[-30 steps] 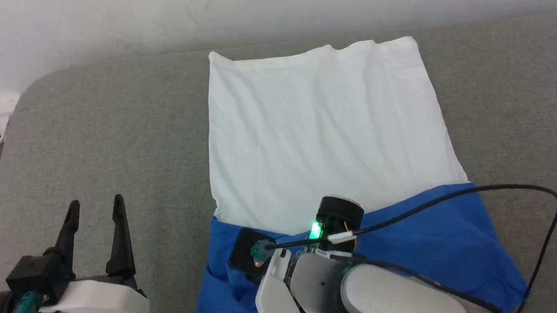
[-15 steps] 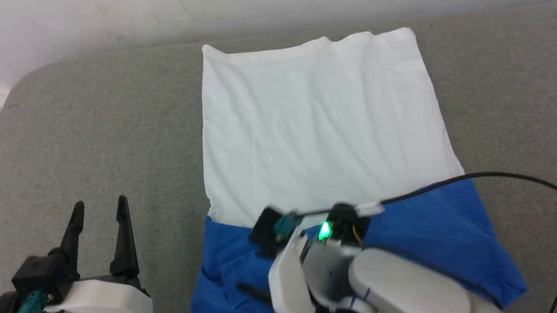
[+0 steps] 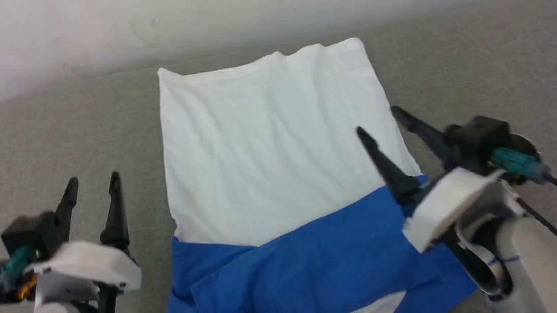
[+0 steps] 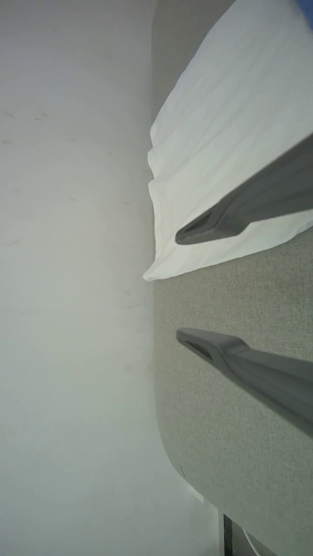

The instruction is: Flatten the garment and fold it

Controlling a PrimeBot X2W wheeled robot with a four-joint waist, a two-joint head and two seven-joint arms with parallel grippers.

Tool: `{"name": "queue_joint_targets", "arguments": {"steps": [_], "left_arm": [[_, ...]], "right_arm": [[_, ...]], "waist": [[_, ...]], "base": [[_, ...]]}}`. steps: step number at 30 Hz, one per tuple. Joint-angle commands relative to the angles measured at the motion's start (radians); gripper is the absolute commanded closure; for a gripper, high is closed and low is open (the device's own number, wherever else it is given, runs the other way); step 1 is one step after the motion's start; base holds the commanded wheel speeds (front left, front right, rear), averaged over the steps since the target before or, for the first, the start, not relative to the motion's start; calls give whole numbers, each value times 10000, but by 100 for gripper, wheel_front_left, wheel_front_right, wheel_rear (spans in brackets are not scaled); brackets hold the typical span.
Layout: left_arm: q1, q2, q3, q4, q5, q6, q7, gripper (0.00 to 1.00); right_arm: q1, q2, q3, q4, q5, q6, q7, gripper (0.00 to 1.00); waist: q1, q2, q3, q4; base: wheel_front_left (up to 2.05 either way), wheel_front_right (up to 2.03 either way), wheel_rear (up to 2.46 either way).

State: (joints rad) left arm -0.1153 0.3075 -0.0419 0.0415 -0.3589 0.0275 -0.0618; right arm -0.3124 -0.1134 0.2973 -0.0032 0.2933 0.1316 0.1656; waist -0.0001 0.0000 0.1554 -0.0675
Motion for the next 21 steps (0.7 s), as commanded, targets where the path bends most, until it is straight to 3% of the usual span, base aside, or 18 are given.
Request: {"name": "queue_joint_targets", "arguments": {"steps": [1, 11, 17, 21], "left_arm": [[-572, 50, -26, 172, -70, 45, 388, 0], [-3817, 669, 176, 2106, -428, 359, 2905, 0], [-5462, 1783, 404, 2546, -790, 144, 5086, 0], [-6375, 2767, 447, 2292, -1115, -162, 7163, 0]], "right_arm": [[515, -45, -383, -477, -433, -9, -65, 0], [1641, -122, -1461, -1647, -1408, -9, -339, 0], [1395, 66, -1562, -1730, -1400, -9, -708, 0], [1188, 252, -1591, -1735, -1353, -9, -1015, 0]], "waist": [[1, 0, 79, -410], [1, 0, 1374, -1818], [1, 0, 2621, -2917], [1, 0, 3414, -3496]], "base": [[0, 0, 0], [0, 0, 0], [0, 0, 0], [0, 0, 0]]}}
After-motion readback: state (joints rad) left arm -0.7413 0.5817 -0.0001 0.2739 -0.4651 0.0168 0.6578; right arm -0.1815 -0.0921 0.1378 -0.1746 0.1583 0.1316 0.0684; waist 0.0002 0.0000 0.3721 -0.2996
